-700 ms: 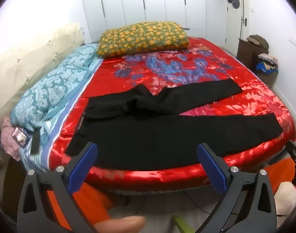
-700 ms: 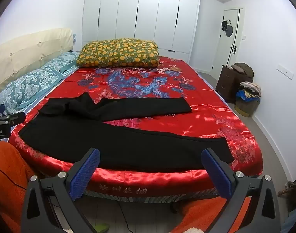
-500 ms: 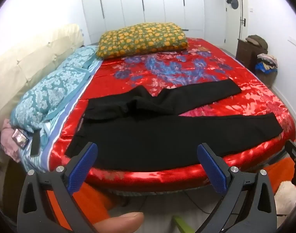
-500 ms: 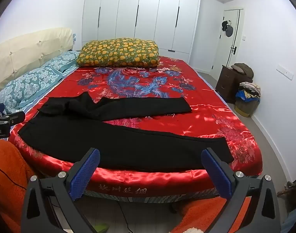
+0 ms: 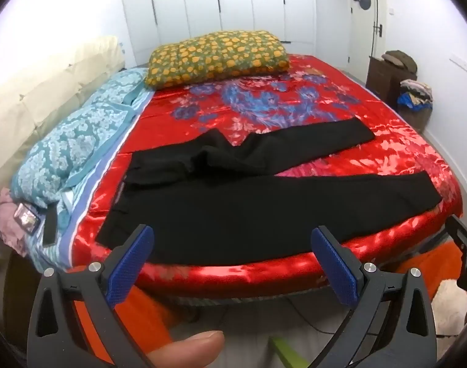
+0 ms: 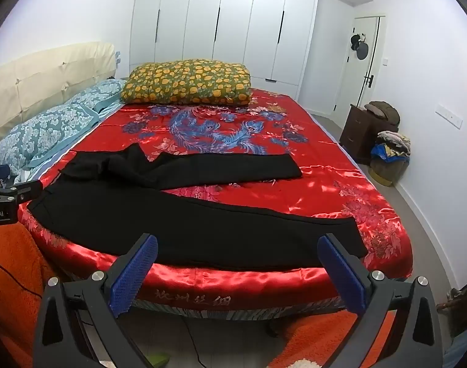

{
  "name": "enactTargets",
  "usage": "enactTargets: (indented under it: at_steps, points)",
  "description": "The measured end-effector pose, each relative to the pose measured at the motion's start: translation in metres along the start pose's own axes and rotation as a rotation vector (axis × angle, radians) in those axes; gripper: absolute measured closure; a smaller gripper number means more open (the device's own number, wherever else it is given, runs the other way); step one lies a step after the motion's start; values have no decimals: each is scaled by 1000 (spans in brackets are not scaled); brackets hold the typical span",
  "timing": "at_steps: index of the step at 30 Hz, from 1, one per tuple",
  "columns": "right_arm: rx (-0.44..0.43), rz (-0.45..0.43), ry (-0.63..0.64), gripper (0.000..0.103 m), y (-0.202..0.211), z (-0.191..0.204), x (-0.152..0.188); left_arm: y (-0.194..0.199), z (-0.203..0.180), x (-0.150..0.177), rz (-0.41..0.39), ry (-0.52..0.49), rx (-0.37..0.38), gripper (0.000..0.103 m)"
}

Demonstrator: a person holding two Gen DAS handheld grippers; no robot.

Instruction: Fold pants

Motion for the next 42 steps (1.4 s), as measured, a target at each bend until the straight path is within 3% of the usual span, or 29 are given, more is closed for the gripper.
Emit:
enactTargets:
  at_steps: [42]
  points:
    - [6, 1, 6, 0, 0, 3, 1, -6, -7, 10, 38, -26, 2, 1]
Point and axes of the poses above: each gripper's, at about its wrist camera, not at the fingertips, and y roughly against the way its jaws point, z to its left, x to its underside, the point moved 2 cm from there along -y, roughly the way its jaws point, and after that the axes turned 2 degrees about -z, right-handed, at the moved point
